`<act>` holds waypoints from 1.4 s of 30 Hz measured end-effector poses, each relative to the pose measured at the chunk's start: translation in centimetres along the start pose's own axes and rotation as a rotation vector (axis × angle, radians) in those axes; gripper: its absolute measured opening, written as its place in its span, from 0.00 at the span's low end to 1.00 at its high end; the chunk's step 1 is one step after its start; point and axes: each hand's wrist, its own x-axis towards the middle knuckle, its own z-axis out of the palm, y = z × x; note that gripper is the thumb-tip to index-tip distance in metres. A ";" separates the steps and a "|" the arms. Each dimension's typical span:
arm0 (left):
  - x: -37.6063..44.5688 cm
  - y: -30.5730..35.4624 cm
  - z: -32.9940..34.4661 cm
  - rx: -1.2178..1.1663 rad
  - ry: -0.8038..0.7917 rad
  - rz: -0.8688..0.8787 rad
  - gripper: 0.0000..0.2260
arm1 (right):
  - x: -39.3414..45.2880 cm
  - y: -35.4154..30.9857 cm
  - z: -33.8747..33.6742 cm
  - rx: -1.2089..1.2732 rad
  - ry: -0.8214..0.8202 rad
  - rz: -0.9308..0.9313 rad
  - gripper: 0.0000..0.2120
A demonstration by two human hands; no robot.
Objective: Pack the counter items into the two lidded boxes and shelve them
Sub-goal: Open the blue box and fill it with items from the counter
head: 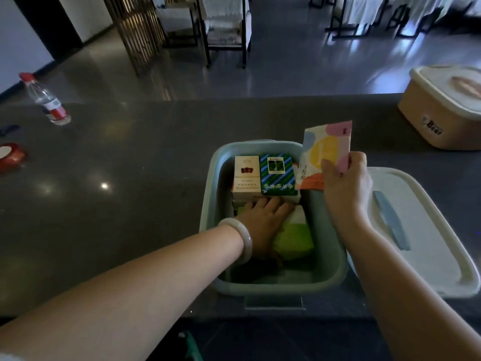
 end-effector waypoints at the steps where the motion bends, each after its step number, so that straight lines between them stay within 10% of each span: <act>1: 0.0 -0.1 0.1 -0.009 0.004 0.002 0.53 | 0.0 -0.1 0.0 -0.011 -0.004 -0.011 0.08; 42: -3.2 1.1 -2.6 0.361 -0.030 0.013 0.52 | -0.1 0.0 0.0 -0.026 -0.007 -0.045 0.08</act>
